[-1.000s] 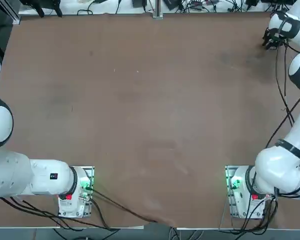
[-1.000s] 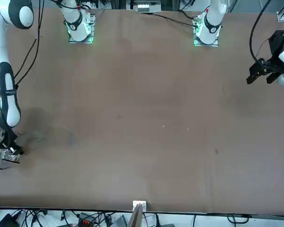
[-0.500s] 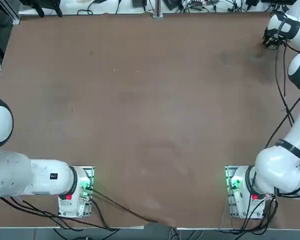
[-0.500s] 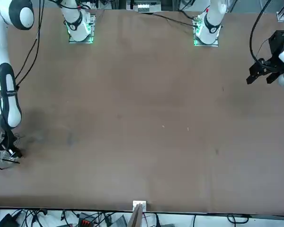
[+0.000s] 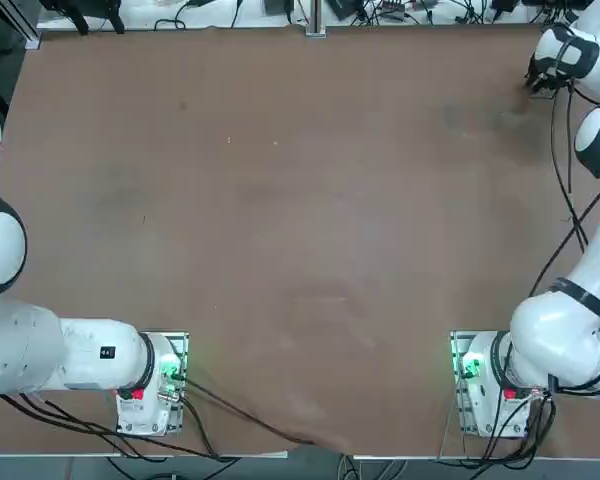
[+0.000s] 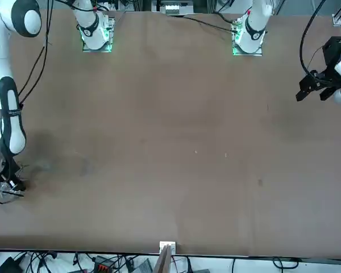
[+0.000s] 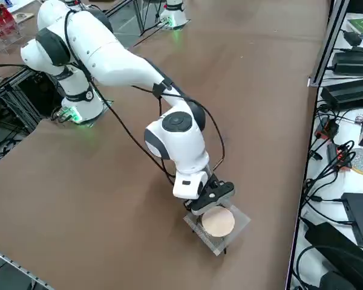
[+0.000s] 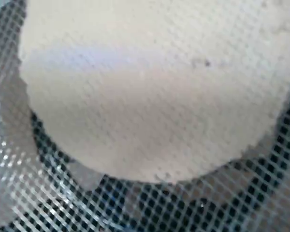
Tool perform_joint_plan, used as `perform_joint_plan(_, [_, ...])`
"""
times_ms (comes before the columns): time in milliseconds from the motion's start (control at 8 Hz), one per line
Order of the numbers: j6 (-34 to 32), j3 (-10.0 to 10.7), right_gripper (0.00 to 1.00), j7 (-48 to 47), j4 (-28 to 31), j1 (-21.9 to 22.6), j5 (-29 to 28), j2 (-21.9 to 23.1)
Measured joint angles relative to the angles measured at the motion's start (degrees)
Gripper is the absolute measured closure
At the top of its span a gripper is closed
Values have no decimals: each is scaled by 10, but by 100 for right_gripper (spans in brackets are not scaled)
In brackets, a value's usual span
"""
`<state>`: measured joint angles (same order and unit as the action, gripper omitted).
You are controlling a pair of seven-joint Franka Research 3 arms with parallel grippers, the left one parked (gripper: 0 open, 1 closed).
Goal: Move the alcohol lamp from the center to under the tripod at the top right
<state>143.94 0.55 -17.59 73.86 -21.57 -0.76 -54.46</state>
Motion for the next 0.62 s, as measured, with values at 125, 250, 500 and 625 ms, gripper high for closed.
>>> perform_joint_plan(125, [0,0,76,0,-1,0,0,0])
perform_joint_plan(250, [0,0,76,0,-2,0,0,0])
perform_joint_plan(500, [0,0,76,0,-4,0,1,0])
perform_joint_plan(625, [0,0,76,0,-5,0,2,0])
